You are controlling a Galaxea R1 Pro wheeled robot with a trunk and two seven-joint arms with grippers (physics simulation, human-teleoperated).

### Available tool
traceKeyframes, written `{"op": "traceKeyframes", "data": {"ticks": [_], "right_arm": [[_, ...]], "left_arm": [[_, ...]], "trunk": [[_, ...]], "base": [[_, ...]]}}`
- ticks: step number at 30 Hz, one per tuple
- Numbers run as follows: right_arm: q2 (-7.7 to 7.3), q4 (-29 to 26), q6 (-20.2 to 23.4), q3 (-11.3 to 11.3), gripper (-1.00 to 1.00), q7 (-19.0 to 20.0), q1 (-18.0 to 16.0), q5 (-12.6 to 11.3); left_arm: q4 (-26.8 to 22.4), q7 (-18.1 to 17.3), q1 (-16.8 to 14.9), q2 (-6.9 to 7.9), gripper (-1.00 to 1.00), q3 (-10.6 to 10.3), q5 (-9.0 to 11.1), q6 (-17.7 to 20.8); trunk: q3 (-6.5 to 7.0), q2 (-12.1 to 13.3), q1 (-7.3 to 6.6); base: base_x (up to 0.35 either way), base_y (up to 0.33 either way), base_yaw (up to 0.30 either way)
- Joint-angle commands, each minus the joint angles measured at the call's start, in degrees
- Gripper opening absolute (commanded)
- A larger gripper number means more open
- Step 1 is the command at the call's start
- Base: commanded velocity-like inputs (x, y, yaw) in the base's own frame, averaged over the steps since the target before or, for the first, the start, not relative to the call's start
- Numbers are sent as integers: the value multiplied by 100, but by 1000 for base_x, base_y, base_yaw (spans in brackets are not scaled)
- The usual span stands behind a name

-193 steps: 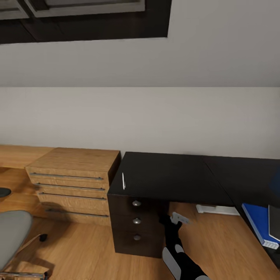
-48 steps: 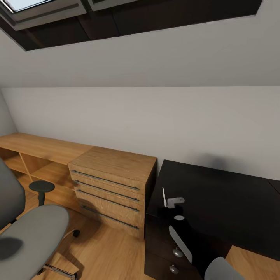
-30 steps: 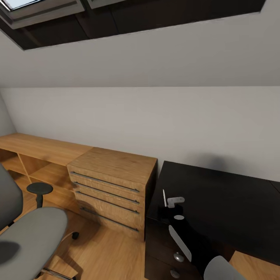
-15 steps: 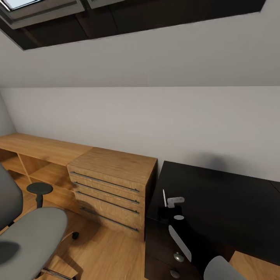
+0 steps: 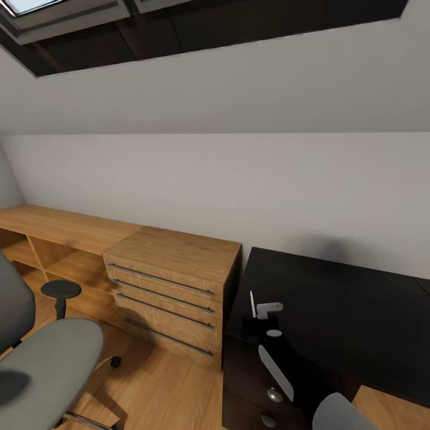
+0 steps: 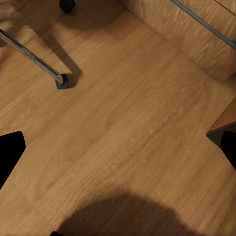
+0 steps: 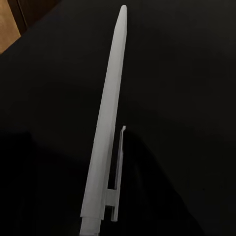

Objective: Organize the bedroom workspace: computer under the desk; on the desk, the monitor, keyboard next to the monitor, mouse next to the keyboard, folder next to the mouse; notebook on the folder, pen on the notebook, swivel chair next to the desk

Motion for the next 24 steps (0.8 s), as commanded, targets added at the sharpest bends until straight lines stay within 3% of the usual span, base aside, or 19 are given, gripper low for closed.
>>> {"op": "traceKeyframes", "data": {"ticks": [1,17,21,24], "right_arm": [[-3,343,97,20,-100,-49,-3,-69],[-1,331,321,7,-100,-47,-20,-301],[-1,331,492,-351,-100,-45,-28,-316],[-1,331,622,-453,-100,-36,-29,-319]], "left_arm": [[-8,22,-9,6,100,-23,40,-36],[-8,22,-9,6,100,-23,40,-36],[-8,22,-9,6,100,-23,40,-36],[-8,22,-9,6,100,-23,42,-36]], "trunk": [[-7,-3,0],[-7,-3,0],[-7,-3,0],[-7,-3,0]], "base": [[0,0,0],[0,0,0],[0,0,0],[0,0,0]]}}
